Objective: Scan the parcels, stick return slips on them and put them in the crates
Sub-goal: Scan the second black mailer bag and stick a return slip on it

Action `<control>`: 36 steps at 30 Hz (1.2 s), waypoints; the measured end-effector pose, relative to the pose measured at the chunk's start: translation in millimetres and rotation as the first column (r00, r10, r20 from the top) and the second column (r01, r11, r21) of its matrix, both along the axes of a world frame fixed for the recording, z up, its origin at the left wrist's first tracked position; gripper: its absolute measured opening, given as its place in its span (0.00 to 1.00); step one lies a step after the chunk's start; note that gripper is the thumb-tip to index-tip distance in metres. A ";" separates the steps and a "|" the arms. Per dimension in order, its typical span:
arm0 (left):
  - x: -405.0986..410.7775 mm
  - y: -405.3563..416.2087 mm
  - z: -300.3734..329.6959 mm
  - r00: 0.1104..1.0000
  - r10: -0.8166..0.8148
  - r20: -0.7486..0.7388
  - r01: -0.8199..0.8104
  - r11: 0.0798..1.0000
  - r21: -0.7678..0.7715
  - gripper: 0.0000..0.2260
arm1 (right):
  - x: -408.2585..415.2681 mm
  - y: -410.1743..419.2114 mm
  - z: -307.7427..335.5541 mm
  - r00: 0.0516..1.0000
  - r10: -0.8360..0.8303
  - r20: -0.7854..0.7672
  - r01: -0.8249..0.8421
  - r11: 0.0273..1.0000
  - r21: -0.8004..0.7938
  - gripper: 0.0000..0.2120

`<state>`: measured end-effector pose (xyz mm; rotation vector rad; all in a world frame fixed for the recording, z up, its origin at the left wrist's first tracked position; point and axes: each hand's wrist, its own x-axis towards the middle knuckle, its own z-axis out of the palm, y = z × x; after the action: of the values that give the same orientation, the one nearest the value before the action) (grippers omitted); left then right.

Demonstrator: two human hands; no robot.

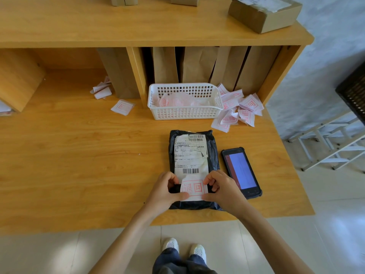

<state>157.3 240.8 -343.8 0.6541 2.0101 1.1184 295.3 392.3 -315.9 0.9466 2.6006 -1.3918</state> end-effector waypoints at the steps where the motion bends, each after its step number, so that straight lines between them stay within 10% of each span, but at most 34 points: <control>1: -1.0 -2.0 -0.1 1.000 -0.007 0.014 0.007 1.000 -0.002 0.17 | 1.6 0.4 0.0 1.000 -0.003 -0.006 0.003 1.000 -0.008 0.19; 23: 3.9 20.1 -3.0 0.952 0.304 -0.046 -0.304 0.953 0.000 0.14 | 1.8 5.6 1.5 0.999 -0.033 -0.011 0.033 0.998 -0.058 0.13; 29: 10.4 6.0 -1.6 0.655 -0.007 -0.756 0.033 0.999 0.019 0.12 | 5.2 -18.7 -13.3 0.980 0.048 -0.193 0.080 0.791 0.607 0.11; 36: 23.7 -9.3 -7.1 0.615 -0.471 -0.632 0.309 0.882 -0.357 0.24 | 20.8 -37.2 -41.4 0.966 0.245 0.082 -0.227 0.654 0.721 0.29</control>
<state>181.0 231.4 -350.9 1.5054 2.3761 0.3672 316.1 355.1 -357.3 0.5603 3.1868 -0.2520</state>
